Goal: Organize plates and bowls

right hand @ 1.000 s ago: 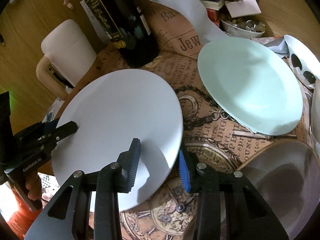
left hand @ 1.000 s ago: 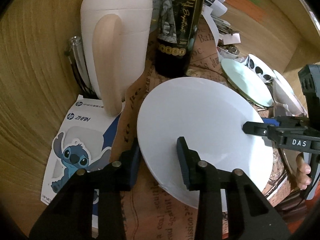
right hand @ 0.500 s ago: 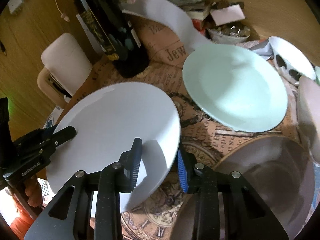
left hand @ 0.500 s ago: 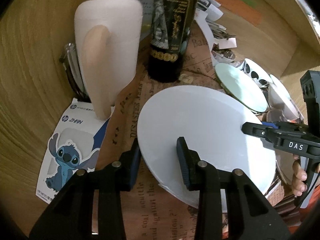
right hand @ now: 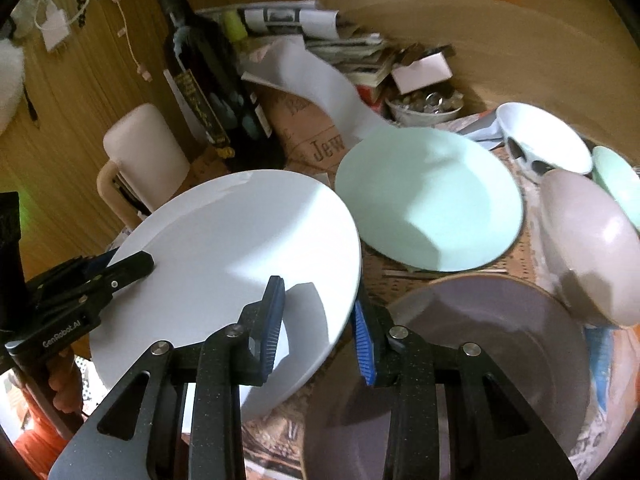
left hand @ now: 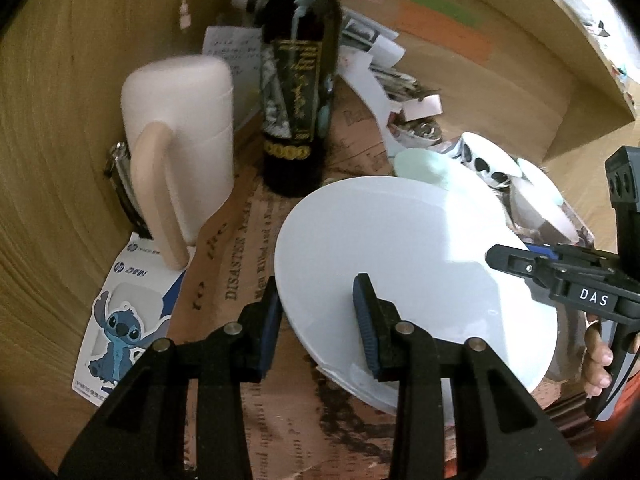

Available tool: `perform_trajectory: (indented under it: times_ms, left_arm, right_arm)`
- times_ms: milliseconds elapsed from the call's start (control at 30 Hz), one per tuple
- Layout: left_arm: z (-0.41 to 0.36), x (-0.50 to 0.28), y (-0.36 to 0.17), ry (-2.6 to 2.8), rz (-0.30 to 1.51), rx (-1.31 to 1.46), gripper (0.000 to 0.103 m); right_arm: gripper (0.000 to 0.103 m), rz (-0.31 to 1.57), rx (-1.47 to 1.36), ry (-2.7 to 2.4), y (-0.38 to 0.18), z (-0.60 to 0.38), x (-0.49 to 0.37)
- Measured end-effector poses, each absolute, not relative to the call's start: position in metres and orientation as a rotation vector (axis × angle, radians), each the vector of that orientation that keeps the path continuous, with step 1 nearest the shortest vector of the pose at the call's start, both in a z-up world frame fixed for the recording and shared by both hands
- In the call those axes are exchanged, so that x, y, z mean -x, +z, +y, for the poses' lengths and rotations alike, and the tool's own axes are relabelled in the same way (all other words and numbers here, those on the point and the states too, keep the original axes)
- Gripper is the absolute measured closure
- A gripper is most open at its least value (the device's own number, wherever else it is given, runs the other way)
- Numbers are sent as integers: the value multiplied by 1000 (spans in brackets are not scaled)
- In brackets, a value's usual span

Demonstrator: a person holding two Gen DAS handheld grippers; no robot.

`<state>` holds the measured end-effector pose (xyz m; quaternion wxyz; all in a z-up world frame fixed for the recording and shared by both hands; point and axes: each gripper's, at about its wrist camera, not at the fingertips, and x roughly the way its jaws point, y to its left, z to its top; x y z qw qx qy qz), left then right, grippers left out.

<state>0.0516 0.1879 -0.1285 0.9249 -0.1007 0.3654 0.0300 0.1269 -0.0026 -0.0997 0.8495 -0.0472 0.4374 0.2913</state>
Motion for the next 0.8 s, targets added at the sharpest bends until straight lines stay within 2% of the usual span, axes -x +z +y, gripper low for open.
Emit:
perform_trajectory:
  times_ms: [800]
  left_arm:
    - [100, -40, -105, -42, 676, 146, 68]
  right_arm:
    - [74, 816, 59, 535, -73, -92, -82]
